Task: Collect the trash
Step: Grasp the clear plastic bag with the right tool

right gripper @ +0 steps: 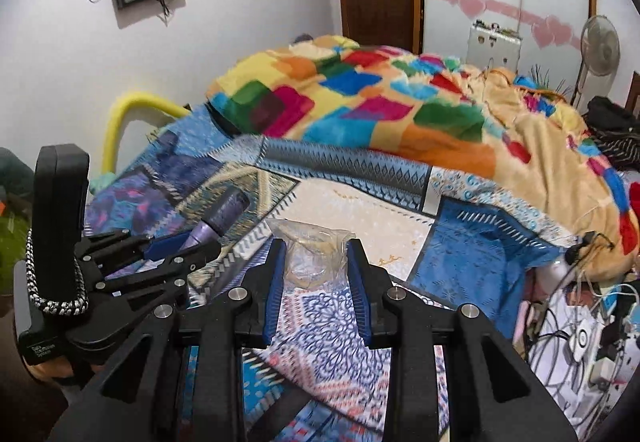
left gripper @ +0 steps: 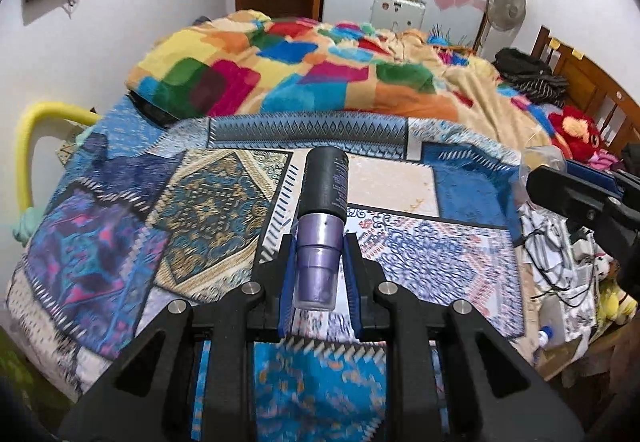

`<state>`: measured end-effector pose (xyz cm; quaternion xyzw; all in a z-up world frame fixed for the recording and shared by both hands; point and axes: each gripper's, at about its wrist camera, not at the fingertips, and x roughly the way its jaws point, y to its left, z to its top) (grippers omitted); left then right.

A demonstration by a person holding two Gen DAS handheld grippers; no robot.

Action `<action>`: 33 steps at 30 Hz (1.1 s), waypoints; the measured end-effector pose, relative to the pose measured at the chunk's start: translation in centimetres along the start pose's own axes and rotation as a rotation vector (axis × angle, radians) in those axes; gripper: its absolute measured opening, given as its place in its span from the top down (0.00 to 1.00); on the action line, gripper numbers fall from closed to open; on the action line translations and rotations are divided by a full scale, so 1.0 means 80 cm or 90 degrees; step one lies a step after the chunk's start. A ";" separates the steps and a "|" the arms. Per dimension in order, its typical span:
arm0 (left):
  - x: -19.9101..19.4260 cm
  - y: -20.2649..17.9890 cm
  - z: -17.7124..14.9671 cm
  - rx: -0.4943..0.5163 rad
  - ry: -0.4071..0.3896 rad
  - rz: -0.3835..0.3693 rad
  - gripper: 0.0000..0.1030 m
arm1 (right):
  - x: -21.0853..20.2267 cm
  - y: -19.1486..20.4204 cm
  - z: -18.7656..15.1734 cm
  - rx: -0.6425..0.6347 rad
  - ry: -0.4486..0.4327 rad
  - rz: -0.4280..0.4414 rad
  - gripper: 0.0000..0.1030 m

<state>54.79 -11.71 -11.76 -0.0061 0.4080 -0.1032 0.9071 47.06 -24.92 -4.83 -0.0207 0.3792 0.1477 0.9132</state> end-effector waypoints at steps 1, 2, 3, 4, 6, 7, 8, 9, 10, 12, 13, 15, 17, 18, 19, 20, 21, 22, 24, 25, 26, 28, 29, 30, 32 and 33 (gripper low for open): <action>-0.017 0.001 -0.003 -0.002 -0.007 0.002 0.79 | -0.016 0.006 0.000 -0.002 -0.008 0.003 0.73; -0.030 0.002 -0.006 -0.004 -0.012 0.004 0.79 | -0.024 0.010 -0.001 -0.003 -0.012 0.005 0.73; -0.047 0.003 -0.010 -0.005 -0.019 0.007 0.79 | -0.035 0.015 -0.002 -0.003 -0.018 0.007 0.73; -0.063 0.004 -0.015 -0.005 -0.025 0.011 0.79 | -0.049 0.022 -0.004 -0.003 -0.025 0.012 0.73; -0.093 0.007 -0.025 -0.008 -0.038 0.019 0.79 | -0.064 0.031 -0.008 -0.005 -0.033 0.014 0.73; -0.106 0.009 -0.030 -0.010 -0.044 0.022 0.79 | -0.075 0.039 -0.012 -0.005 -0.038 0.018 0.73; -0.120 0.012 -0.036 -0.013 -0.049 0.025 0.79 | -0.081 0.043 -0.015 -0.006 -0.039 0.021 0.73; -0.136 0.016 -0.044 -0.017 -0.055 0.029 0.79 | -0.089 0.049 -0.018 -0.008 -0.042 0.027 0.73; -0.150 0.020 -0.051 -0.021 -0.059 0.031 0.79 | -0.097 0.057 -0.022 -0.010 -0.045 0.033 0.73; -0.179 0.031 -0.067 -0.029 -0.069 0.038 0.79 | -0.111 0.072 -0.029 -0.018 -0.050 0.044 0.73; -0.190 0.035 -0.073 -0.033 -0.072 0.042 0.79 | -0.117 0.079 -0.032 -0.023 -0.052 0.047 0.73; -0.214 0.045 -0.090 -0.043 -0.077 0.048 0.79 | -0.128 0.098 -0.039 -0.038 -0.056 0.057 0.73; -0.235 0.057 -0.106 -0.054 -0.081 0.055 0.79 | -0.139 0.115 -0.046 -0.053 -0.060 0.068 0.73; -0.248 0.065 -0.117 -0.062 -0.082 0.060 0.79 | -0.142 0.120 -0.050 -0.057 -0.061 0.071 0.73; -0.258 0.071 -0.125 -0.069 -0.084 0.063 0.79 | -0.147 0.132 -0.054 -0.065 -0.062 0.078 0.73; -0.265 0.076 -0.133 -0.075 -0.084 0.063 0.79 | -0.149 0.137 -0.058 -0.068 -0.062 0.082 0.73; -0.274 0.082 -0.143 -0.081 -0.084 0.067 0.79 | -0.153 0.145 -0.062 -0.073 -0.062 0.088 0.73; -0.282 0.088 -0.152 -0.088 -0.082 0.071 0.79 | -0.155 0.155 -0.067 -0.077 -0.060 0.096 0.73; -0.296 0.100 -0.170 -0.097 -0.079 0.080 0.79 | -0.158 0.171 -0.075 -0.086 -0.056 0.110 0.73; -0.302 0.107 -0.178 -0.102 -0.078 0.086 0.79 | -0.159 0.179 -0.079 -0.089 -0.055 0.112 0.73; -0.308 0.113 -0.186 -0.107 -0.078 0.090 0.79 | -0.160 0.187 -0.083 -0.095 -0.054 0.115 0.73; -0.319 0.126 -0.203 -0.122 -0.074 0.096 0.79 | -0.159 0.204 -0.093 -0.107 -0.048 0.124 0.73; -0.325 0.133 -0.212 -0.129 -0.074 0.099 0.79 | -0.159 0.211 -0.097 -0.111 -0.044 0.128 0.73; -0.328 0.138 -0.220 -0.134 -0.072 0.104 0.79 | -0.157 0.219 -0.102 -0.115 -0.039 0.133 0.73; -0.336 0.149 -0.236 -0.142 -0.071 0.119 0.79 | -0.154 0.233 -0.111 -0.123 -0.029 0.142 0.73; -0.340 0.155 -0.244 -0.148 -0.070 0.122 0.79 | -0.152 0.240 -0.115 -0.127 -0.023 0.148 0.73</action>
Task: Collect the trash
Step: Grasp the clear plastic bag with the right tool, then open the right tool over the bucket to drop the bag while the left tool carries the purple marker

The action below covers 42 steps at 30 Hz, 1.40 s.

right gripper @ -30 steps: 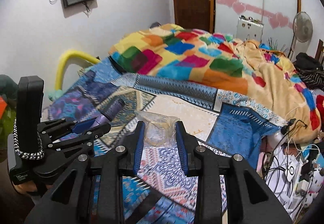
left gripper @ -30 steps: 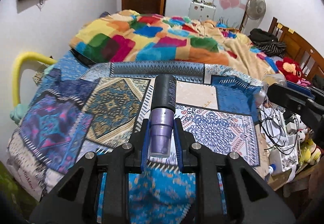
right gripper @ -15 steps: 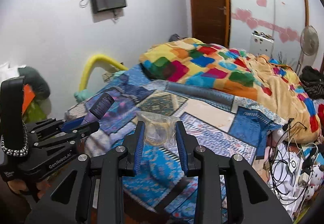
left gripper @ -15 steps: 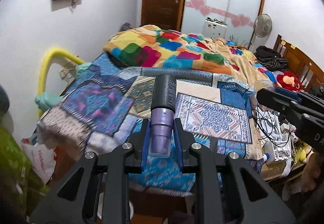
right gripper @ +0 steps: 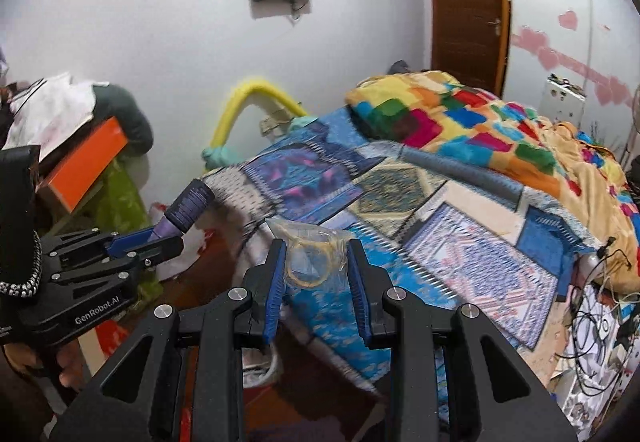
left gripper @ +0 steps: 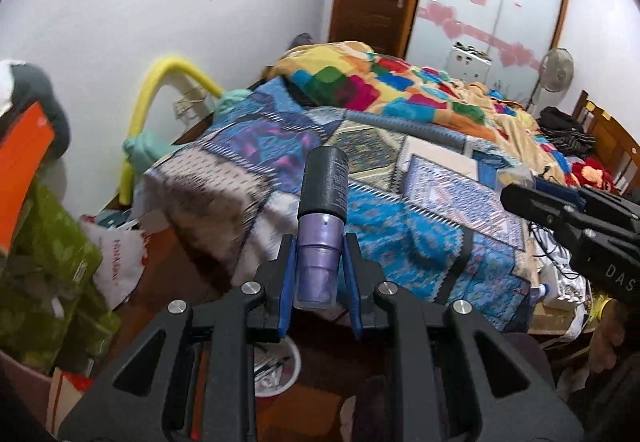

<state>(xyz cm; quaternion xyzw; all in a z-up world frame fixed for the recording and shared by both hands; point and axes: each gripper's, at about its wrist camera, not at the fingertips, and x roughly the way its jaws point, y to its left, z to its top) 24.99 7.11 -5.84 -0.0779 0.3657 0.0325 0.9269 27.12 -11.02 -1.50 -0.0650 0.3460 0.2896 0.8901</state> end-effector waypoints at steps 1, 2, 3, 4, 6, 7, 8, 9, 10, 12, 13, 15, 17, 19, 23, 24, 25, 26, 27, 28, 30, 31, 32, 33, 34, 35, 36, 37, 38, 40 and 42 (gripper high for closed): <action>-0.003 0.010 -0.006 -0.009 0.002 0.004 0.79 | 0.005 0.009 -0.004 -0.005 0.007 0.007 0.73; -0.005 0.018 -0.011 -0.016 0.003 0.007 0.79 | 0.010 0.019 -0.008 -0.011 0.016 0.015 0.73; -0.008 0.026 -0.017 -0.026 0.003 0.011 0.79 | 0.016 0.025 -0.011 -0.015 0.025 0.023 0.73; -0.011 0.035 -0.022 -0.034 0.004 0.014 0.79 | 0.020 0.033 -0.014 -0.019 0.032 0.028 0.73; -0.014 0.051 -0.034 -0.047 0.006 0.024 0.79 | 0.033 0.051 -0.023 -0.033 0.048 0.037 0.73; -0.014 0.058 -0.041 -0.053 0.008 0.030 0.79 | 0.038 0.058 -0.025 -0.039 0.054 0.040 0.73; -0.013 0.068 -0.049 -0.059 0.013 0.035 0.79 | 0.043 0.065 -0.029 -0.045 0.061 0.043 0.73; -0.013 0.073 -0.054 -0.063 0.018 0.037 0.79 | 0.052 0.073 -0.034 -0.054 0.071 0.048 0.73; -0.010 0.081 -0.062 -0.067 0.025 0.044 0.79 | 0.056 0.080 -0.038 -0.059 0.076 0.050 0.73; -0.006 0.096 -0.076 -0.076 0.038 0.053 0.79 | 0.067 0.091 -0.046 -0.064 0.093 0.058 0.73; -0.002 0.104 -0.084 -0.081 0.047 0.057 0.79 | 0.075 0.097 -0.050 -0.068 0.105 0.063 0.73; 0.006 0.115 -0.098 -0.091 0.065 0.061 0.79 | 0.090 0.106 -0.058 -0.074 0.126 0.070 0.73; 0.015 0.123 -0.114 -0.097 0.080 0.070 0.79 | 0.104 0.114 -0.066 -0.081 0.147 0.075 0.73; 0.026 0.129 -0.131 -0.104 0.094 0.069 0.79 | 0.124 0.121 -0.078 -0.086 0.177 0.086 0.73; 0.050 0.139 -0.159 -0.121 0.124 0.071 0.79 | 0.157 0.135 -0.101 -0.104 0.227 0.094 0.73; 0.057 0.141 -0.166 -0.128 0.133 0.071 0.79 | 0.169 0.140 -0.109 -0.111 0.245 0.096 0.73; 0.064 0.144 -0.173 -0.136 0.143 0.069 0.79 | 0.179 0.143 -0.114 -0.115 0.260 0.100 0.73; 0.070 0.146 -0.179 -0.144 0.152 0.067 0.79 | 0.186 0.146 -0.117 -0.117 0.270 0.103 0.73; 0.078 0.149 -0.186 -0.152 0.162 0.067 0.79 | 0.195 0.148 -0.122 -0.120 0.285 0.109 0.73; 0.084 0.151 -0.191 -0.156 0.169 0.068 0.79 | 0.208 0.151 -0.126 -0.124 0.302 0.115 0.73; 0.094 0.158 -0.199 -0.167 0.182 0.072 0.79 | 0.226 0.157 -0.130 -0.128 0.323 0.127 0.73; 0.099 0.162 -0.202 -0.174 0.189 0.071 0.79 | 0.233 0.160 -0.131 -0.129 0.331 0.132 0.73; 0.103 0.165 -0.204 -0.179 0.195 0.073 0.79 | 0.244 0.165 -0.131 -0.130 0.341 0.137 0.73; 0.108 0.169 -0.206 -0.183 0.201 0.077 0.79 | 0.252 0.169 -0.131 -0.128 0.347 0.142 0.72; 0.113 0.172 -0.208 -0.188 0.208 0.079 0.79 | 0.259 0.172 -0.129 -0.125 0.352 0.149 0.72; 0.118 0.176 -0.209 -0.194 0.214 0.080 0.79 | 0.265 0.174 -0.129 -0.124 0.357 0.152 0.70; 0.123 0.180 -0.211 -0.202 0.219 0.079 0.79 | 0.275 0.177 -0.128 -0.122 0.374 0.158 0.68; 0.128 0.184 -0.213 -0.208 0.226 0.078 0.79 | 0.285 0.180 -0.128 -0.117 0.395 0.166 0.63; 0.132 0.185 -0.214 -0.212 0.229 0.077 0.79 | 0.289 0.181 -0.127 -0.113 0.400 0.170 0.60; 0.142 0.187 -0.215 -0.212 0.239 0.076 0.79 | 0.297 0.180 -0.125 -0.101 0.403 0.174 0.60; 0.152 0.189 -0.216 -0.210 0.248 0.075 0.79 | 0.300 0.177 -0.124 -0.095 0.405 0.172 0.59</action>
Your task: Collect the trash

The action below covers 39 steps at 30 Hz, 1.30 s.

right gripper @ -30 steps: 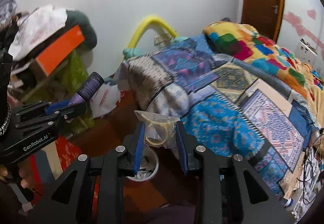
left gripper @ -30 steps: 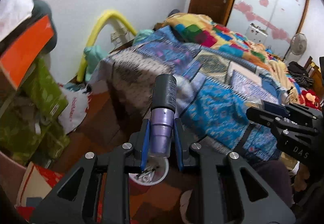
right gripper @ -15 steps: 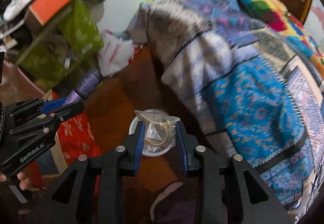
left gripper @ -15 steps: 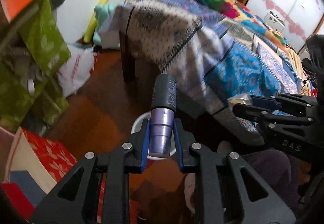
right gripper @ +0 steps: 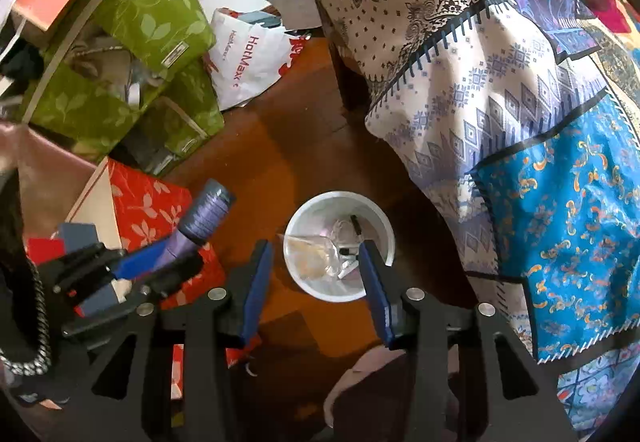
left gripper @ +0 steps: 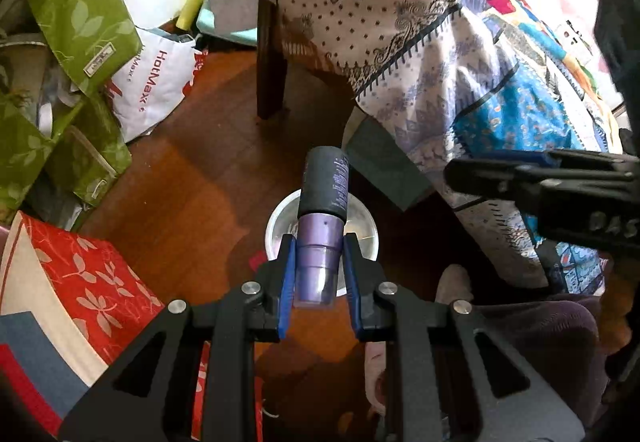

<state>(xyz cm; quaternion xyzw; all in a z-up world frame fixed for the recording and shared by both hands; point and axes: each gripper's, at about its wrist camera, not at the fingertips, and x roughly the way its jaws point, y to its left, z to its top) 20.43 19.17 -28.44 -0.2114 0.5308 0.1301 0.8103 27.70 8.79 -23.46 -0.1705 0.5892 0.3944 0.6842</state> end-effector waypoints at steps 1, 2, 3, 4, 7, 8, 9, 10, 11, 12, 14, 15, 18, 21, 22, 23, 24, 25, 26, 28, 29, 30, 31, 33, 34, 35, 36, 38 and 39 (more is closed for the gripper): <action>0.005 -0.001 0.002 0.000 0.004 -0.001 0.79 | -0.001 -0.003 0.000 0.002 -0.002 0.000 0.59; 0.012 -0.002 0.005 0.000 0.009 0.000 0.79 | -0.004 -0.006 0.000 0.005 -0.004 -0.003 0.59; 0.016 -0.003 0.007 -0.002 0.011 -0.002 0.79 | -0.007 -0.010 0.000 0.008 -0.006 -0.006 0.59; 0.020 -0.005 0.011 -0.006 0.012 -0.006 0.79 | -0.011 -0.015 -0.001 0.014 -0.009 -0.008 0.59; 0.034 -0.011 0.023 -0.023 0.018 -0.023 0.78 | -0.022 -0.025 -0.005 0.025 -0.017 -0.008 0.59; 0.041 -0.013 0.027 -0.029 0.026 -0.023 0.73 | -0.025 -0.027 -0.006 0.027 -0.020 -0.010 0.59; 0.047 -0.015 0.031 -0.035 0.033 -0.023 0.68 | -0.029 -0.029 -0.009 0.028 -0.024 -0.014 0.59; 0.052 -0.016 0.034 -0.040 0.036 -0.022 0.66 | -0.035 -0.031 -0.012 0.030 -0.030 -0.022 0.59; 0.054 -0.017 0.037 -0.045 0.039 -0.020 0.65 | -0.038 -0.032 -0.014 0.032 -0.032 -0.023 0.59; 0.055 -0.018 0.038 -0.050 0.043 -0.021 0.65 | -0.043 -0.033 -0.017 0.035 -0.036 -0.024 0.59; 0.048 -0.022 0.039 -0.052 0.042 -0.029 0.65 | -0.056 -0.035 -0.025 0.040 -0.044 -0.025 0.59; 0.041 -0.026 0.038 -0.047 0.035 -0.031 0.65 | -0.062 -0.036 -0.028 0.042 -0.050 -0.028 0.59; 0.012 -0.037 0.037 -0.021 0.015 -0.024 0.65 | -0.084 -0.038 -0.040 0.047 -0.069 -0.040 0.59; -0.036 -0.056 0.037 0.017 -0.027 -0.020 0.65 | -0.120 -0.037 -0.059 0.061 -0.109 -0.051 0.59; -0.054 -0.064 0.036 0.031 -0.044 -0.020 0.65 | -0.133 -0.036 -0.066 0.065 -0.125 -0.056 0.59; -0.069 -0.070 0.035 0.043 -0.060 -0.022 0.65 | -0.143 -0.036 -0.072 0.067 -0.137 -0.060 0.59; -0.096 -0.081 0.033 0.063 -0.086 -0.029 0.65 | -0.162 -0.034 -0.082 0.072 -0.160 -0.071 0.59; -0.113 -0.088 0.031 0.075 -0.103 -0.036 0.65 | -0.178 -0.033 -0.091 0.076 -0.182 -0.082 0.59; -0.133 -0.095 0.028 0.089 -0.123 -0.045 0.65 | -0.189 -0.032 -0.098 0.080 -0.199 -0.089 0.59; -0.181 -0.116 0.020 0.121 -0.172 -0.067 0.65 | -0.229 -0.028 -0.123 0.099 -0.254 -0.111 0.59; -0.200 -0.123 0.016 0.132 -0.193 -0.076 0.65 | -0.248 -0.027 -0.133 0.108 -0.279 -0.119 0.59; -0.223 -0.133 0.009 0.146 -0.217 -0.087 0.65 | -0.265 -0.025 -0.144 0.116 -0.304 -0.128 0.59; -0.247 -0.142 0.001 0.161 -0.244 -0.101 0.65 | -0.280 -0.022 -0.154 0.123 -0.327 -0.139 0.59; -0.284 -0.156 -0.012 0.185 -0.284 -0.122 0.65 | -0.311 -0.013 -0.176 0.139 -0.374 -0.170 0.59; -0.304 -0.163 -0.021 0.198 -0.306 -0.133 0.65 | -0.333 -0.005 -0.191 0.146 -0.407 -0.193 0.59; -0.319 -0.168 -0.027 0.209 -0.322 -0.140 0.65 | -0.344 -0.001 -0.199 0.150 -0.425 -0.206 0.59; -0.337 -0.173 -0.036 0.221 -0.340 -0.147 0.65 | -0.364 0.009 -0.213 0.156 -0.460 -0.231 0.59; -0.373 -0.179 -0.057 0.243 -0.383 -0.163 0.65 | -0.388 0.024 -0.235 0.166 -0.508 -0.262 0.59; -0.382 -0.180 -0.064 0.248 -0.395 -0.169 0.65 | -0.398 0.030 -0.247 0.173 -0.530 -0.269 0.59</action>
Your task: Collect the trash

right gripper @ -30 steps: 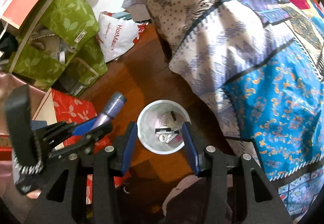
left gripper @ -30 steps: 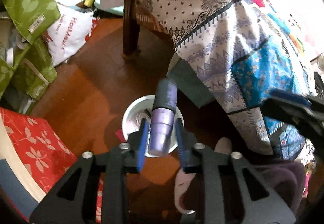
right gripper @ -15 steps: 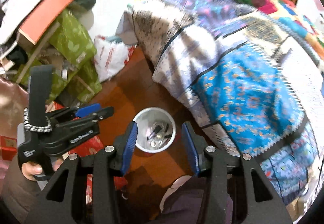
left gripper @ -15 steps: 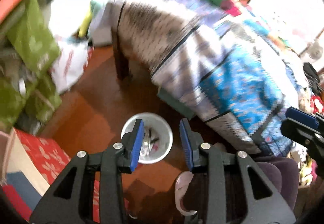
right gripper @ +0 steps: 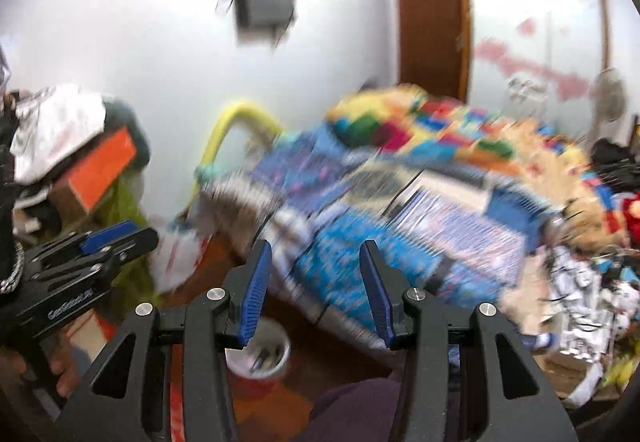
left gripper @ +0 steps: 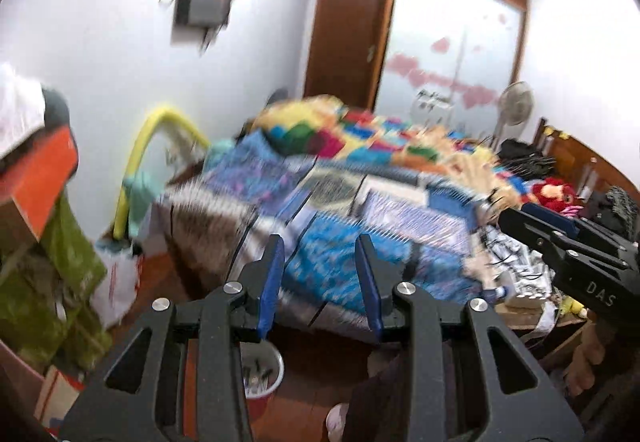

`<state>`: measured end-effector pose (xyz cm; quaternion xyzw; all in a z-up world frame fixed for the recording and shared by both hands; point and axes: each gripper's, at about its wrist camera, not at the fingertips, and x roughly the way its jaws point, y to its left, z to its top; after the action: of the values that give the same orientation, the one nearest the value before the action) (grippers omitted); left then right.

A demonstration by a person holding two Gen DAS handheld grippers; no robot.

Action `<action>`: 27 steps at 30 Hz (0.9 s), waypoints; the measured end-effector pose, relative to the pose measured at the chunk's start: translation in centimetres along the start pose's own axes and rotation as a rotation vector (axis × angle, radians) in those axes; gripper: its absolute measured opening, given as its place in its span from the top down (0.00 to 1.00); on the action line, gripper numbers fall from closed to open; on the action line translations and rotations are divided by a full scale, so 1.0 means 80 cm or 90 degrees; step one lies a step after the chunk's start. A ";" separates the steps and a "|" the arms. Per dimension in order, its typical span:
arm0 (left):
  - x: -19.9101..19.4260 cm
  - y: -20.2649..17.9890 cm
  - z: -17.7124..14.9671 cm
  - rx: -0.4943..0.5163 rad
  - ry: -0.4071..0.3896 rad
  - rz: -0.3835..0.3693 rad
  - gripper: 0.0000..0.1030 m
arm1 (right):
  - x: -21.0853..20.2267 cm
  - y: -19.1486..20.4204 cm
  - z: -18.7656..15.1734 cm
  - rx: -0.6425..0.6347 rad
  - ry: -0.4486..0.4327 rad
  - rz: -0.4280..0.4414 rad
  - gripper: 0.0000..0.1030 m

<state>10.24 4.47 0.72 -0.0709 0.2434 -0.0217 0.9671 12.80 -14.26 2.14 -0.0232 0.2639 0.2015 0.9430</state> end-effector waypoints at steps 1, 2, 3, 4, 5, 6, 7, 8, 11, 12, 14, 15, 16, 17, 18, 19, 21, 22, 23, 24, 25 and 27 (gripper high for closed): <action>-0.016 -0.008 0.000 0.009 -0.017 -0.006 0.65 | -0.012 -0.001 -0.002 0.009 -0.016 -0.001 0.59; -0.029 -0.013 -0.001 0.014 -0.030 -0.009 0.65 | -0.024 -0.002 -0.005 0.019 -0.031 0.001 0.59; -0.046 -0.020 -0.005 0.023 -0.050 -0.018 0.65 | -0.037 -0.003 -0.009 0.030 -0.045 0.003 0.58; -0.057 -0.024 -0.008 0.027 -0.060 -0.023 0.65 | -0.053 -0.003 -0.016 0.041 -0.060 0.001 0.55; -0.068 -0.027 -0.013 0.029 -0.070 -0.027 0.65 | -0.061 -0.003 -0.022 0.047 -0.071 -0.005 0.53; -0.078 -0.030 -0.018 0.028 -0.078 -0.028 0.65 | -0.070 -0.003 -0.028 0.052 -0.082 -0.015 0.53; -0.087 -0.031 -0.025 0.023 -0.081 -0.029 0.65 | -0.077 -0.001 -0.035 0.055 -0.091 -0.027 0.52; -0.093 -0.031 -0.032 0.021 -0.082 -0.028 0.65 | -0.083 0.001 -0.040 0.057 -0.097 -0.039 0.52; -0.103 -0.033 -0.050 0.038 -0.078 -0.016 0.56 | -0.100 0.002 -0.050 0.057 -0.104 -0.068 0.43; -0.104 -0.035 -0.054 0.043 -0.079 -0.012 0.44 | -0.105 0.004 -0.054 0.054 -0.107 -0.081 0.39; -0.109 -0.037 -0.063 0.051 -0.087 -0.001 0.27 | -0.114 0.008 -0.060 0.048 -0.116 -0.105 0.22; -0.111 -0.038 -0.068 0.053 -0.089 0.000 0.18 | -0.118 0.008 -0.062 0.044 -0.119 -0.112 0.18; -0.113 -0.038 -0.070 0.053 -0.090 -0.002 0.13 | -0.118 0.011 -0.063 0.038 -0.121 -0.122 0.11; -0.114 -0.039 -0.072 0.052 -0.090 -0.005 0.12 | -0.124 0.014 -0.066 0.034 -0.123 -0.127 0.04; -0.116 -0.040 -0.073 0.053 -0.090 -0.002 0.11 | -0.126 0.015 -0.067 0.032 -0.125 -0.129 0.02; -0.116 -0.041 -0.074 0.057 -0.090 0.003 0.11 | -0.128 0.017 -0.068 0.031 -0.128 -0.131 0.01; -0.118 -0.042 -0.076 0.058 -0.088 0.010 0.11 | -0.128 0.021 -0.068 0.027 -0.129 -0.136 0.00; -0.117 -0.042 -0.077 0.057 -0.087 0.013 0.11 | -0.129 0.022 -0.070 0.026 -0.129 -0.138 0.00; -0.118 -0.041 -0.077 0.056 -0.087 0.014 0.11 | -0.132 0.024 -0.074 0.025 -0.127 -0.138 0.00; -0.120 -0.041 -0.079 0.054 -0.088 0.014 0.11 | -0.132 0.024 -0.073 0.025 -0.125 -0.137 0.00; -0.120 -0.040 -0.079 0.053 -0.088 0.013 0.11 | -0.134 0.025 -0.078 0.025 -0.125 -0.137 0.00; -0.123 -0.039 -0.081 0.050 -0.089 0.012 0.11 | -0.135 0.026 -0.080 0.026 -0.127 -0.137 0.00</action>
<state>-1.56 1.30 0.15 -0.0322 0.1751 -0.0173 0.9839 0.42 -17.26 2.29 -0.0125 0.1692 0.0949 0.9809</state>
